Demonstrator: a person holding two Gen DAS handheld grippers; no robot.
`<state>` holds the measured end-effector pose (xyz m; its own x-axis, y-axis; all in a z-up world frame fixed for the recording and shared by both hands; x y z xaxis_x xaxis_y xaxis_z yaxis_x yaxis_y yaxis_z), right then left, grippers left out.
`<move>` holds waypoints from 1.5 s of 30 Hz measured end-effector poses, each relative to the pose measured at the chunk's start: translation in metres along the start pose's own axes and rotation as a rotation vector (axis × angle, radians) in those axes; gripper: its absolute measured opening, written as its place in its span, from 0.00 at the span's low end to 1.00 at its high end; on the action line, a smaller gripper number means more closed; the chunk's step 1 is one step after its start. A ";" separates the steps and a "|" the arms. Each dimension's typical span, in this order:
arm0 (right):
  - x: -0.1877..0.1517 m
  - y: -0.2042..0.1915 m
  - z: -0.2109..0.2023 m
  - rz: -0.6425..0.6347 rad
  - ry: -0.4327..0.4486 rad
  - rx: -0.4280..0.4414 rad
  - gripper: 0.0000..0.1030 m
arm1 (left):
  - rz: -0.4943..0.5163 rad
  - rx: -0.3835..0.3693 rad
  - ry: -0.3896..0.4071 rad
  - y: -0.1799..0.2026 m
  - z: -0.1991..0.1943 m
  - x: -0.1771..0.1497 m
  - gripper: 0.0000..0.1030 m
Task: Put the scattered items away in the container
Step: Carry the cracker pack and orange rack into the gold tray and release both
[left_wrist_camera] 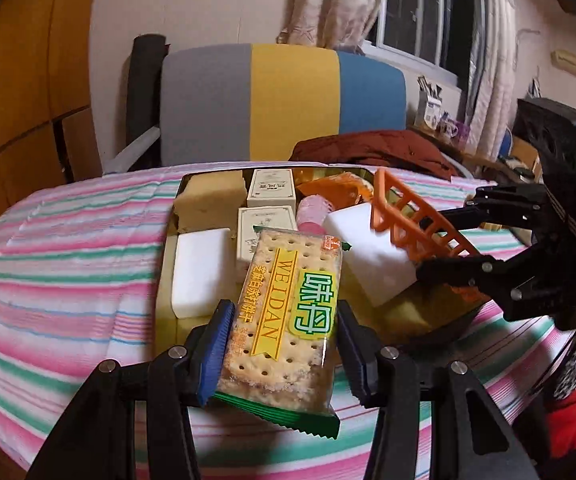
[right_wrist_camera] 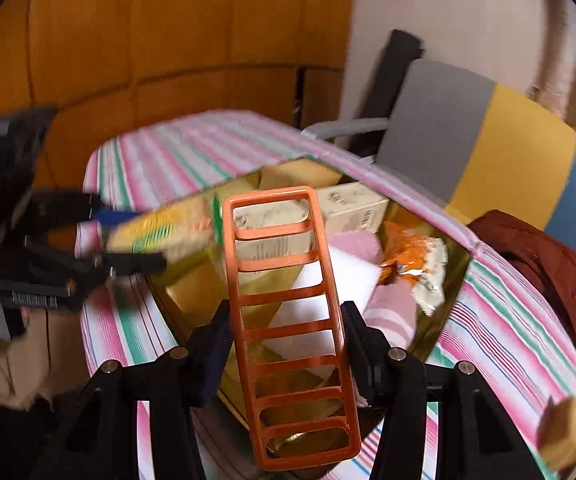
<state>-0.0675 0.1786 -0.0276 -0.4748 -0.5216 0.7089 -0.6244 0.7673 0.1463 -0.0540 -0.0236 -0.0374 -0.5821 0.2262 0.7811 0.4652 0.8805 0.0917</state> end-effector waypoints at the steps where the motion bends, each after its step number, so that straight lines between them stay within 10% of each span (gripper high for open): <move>1: -0.001 -0.001 0.005 -0.017 -0.011 0.004 0.52 | 0.018 0.004 -0.005 0.000 0.002 0.000 0.49; 18: -0.017 -0.001 0.035 0.013 -0.057 0.080 0.59 | 0.126 -0.051 -0.019 -0.009 0.013 -0.005 0.50; 24: -0.021 0.004 0.028 0.119 -0.022 0.082 0.62 | 0.225 -0.191 -0.042 0.006 0.012 -0.009 0.49; 32: -0.024 0.001 0.020 0.170 0.004 0.081 0.62 | 0.462 -0.174 -0.137 0.017 0.028 0.008 0.50; 45: -0.016 0.002 0.011 0.257 0.049 0.147 0.64 | 0.323 -0.172 -0.154 -0.025 0.014 0.004 0.58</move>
<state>-0.0678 0.1849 -0.0462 -0.6007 -0.2962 0.7426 -0.5724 0.8078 -0.1408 -0.0773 -0.0386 -0.0455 -0.4743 0.5516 0.6862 0.7383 0.6737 -0.0312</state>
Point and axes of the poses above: each gripper's, at about its wrist camera, not at the fingertips, and z roughly the way its jaws point, y to its right, x to its top, the point moved 1 cm from there along z, roughly the way its jaws point, and after that the axes turned 4 degrees about -x, right-handed, at the moved point
